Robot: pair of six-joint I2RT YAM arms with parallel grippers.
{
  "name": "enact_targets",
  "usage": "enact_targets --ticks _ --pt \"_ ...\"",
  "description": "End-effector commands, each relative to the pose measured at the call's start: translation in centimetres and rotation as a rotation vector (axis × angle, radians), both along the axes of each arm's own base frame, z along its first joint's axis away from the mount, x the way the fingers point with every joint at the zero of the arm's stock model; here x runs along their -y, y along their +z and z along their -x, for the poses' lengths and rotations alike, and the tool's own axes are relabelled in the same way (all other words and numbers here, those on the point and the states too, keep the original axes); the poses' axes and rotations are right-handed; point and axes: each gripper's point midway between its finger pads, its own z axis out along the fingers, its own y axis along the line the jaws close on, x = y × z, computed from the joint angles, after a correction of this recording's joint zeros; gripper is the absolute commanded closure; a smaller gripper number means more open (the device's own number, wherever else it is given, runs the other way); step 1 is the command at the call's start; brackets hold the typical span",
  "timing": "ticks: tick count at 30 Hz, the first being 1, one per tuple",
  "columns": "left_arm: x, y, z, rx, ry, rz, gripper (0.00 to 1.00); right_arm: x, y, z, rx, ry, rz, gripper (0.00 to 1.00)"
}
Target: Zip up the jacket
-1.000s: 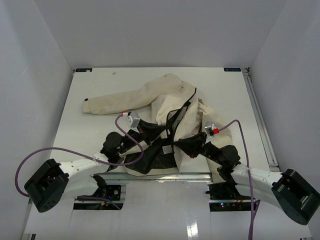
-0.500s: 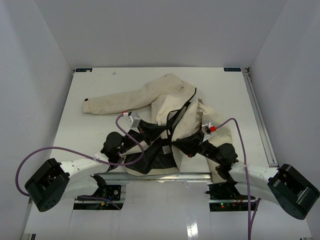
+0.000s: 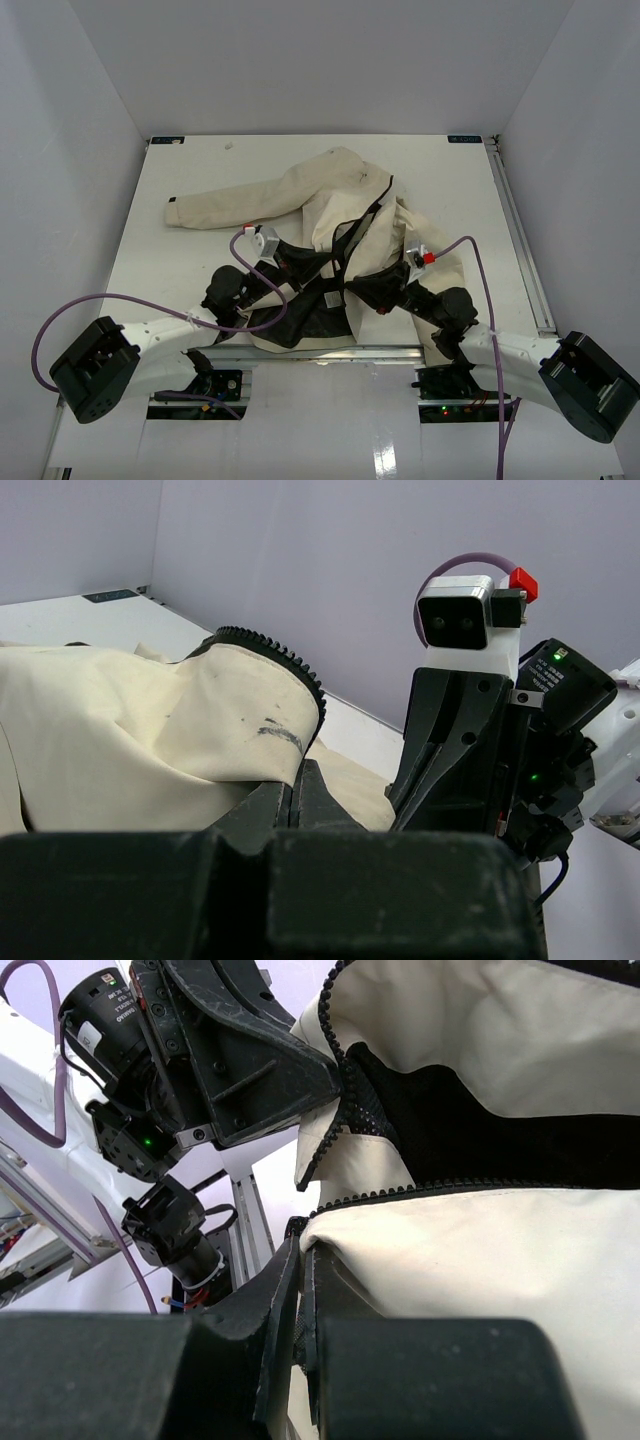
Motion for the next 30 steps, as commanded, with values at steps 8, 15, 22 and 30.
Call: enact_targets --ticks 8,15,22,30 --pt "-0.18 1.49 0.63 0.036 -0.018 0.050 1.00 0.58 7.78 1.42 0.210 0.030 -0.214 0.92" --pt "-0.10 1.35 0.82 0.036 -0.029 0.049 1.00 0.62 8.01 1.43 0.212 0.030 -0.220 0.92" --pt "-0.08 1.32 0.91 0.040 -0.034 0.050 1.00 0.50 8.02 1.21 0.209 0.026 -0.215 0.92" --pt "-0.02 1.02 0.94 0.040 -0.037 0.049 1.00 0.67 8.31 1.36 0.214 0.026 -0.225 0.92"
